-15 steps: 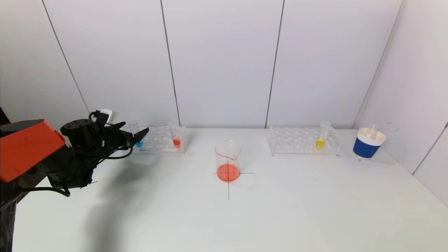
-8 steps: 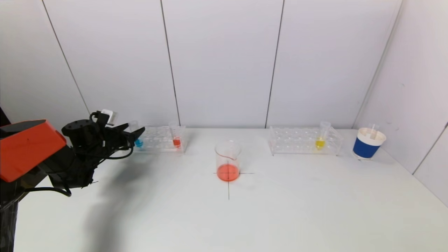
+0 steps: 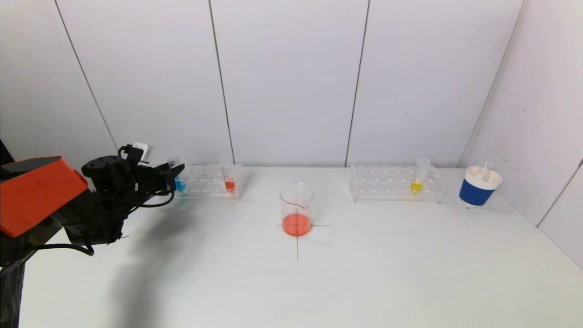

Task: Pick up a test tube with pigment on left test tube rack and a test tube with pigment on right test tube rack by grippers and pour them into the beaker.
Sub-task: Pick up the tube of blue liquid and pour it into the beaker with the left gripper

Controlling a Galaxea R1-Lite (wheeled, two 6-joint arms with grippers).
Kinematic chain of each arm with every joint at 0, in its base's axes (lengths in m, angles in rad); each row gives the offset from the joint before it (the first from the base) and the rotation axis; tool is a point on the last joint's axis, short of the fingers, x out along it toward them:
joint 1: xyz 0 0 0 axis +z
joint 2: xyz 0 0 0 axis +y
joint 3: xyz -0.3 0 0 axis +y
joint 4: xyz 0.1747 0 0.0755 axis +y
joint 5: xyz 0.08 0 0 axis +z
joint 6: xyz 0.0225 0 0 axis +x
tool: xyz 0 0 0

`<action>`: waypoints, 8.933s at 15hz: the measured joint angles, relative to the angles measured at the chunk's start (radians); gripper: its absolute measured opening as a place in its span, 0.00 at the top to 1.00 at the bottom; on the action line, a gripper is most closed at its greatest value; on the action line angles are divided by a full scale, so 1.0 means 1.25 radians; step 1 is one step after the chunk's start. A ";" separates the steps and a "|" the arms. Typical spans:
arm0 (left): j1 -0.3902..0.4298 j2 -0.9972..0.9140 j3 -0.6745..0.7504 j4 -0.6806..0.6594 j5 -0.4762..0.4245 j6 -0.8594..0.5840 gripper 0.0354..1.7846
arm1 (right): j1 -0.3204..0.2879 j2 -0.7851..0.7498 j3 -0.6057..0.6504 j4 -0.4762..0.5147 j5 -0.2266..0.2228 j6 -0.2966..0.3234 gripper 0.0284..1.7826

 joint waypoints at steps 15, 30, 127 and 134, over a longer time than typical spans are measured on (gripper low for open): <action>0.000 -0.027 0.000 0.002 0.003 -0.001 0.76 | 0.000 0.000 0.000 0.000 0.000 0.000 0.01; 0.000 -0.211 -0.030 0.154 0.003 -0.003 0.76 | 0.000 0.000 0.000 0.000 -0.001 0.000 0.01; -0.425 -0.148 -0.122 0.351 -0.266 1.159 0.76 | 0.000 0.000 0.000 0.000 0.000 0.000 0.01; -0.424 -0.142 -0.119 0.349 -0.262 1.165 0.76 | -0.001 0.000 0.000 0.000 -0.001 0.000 0.01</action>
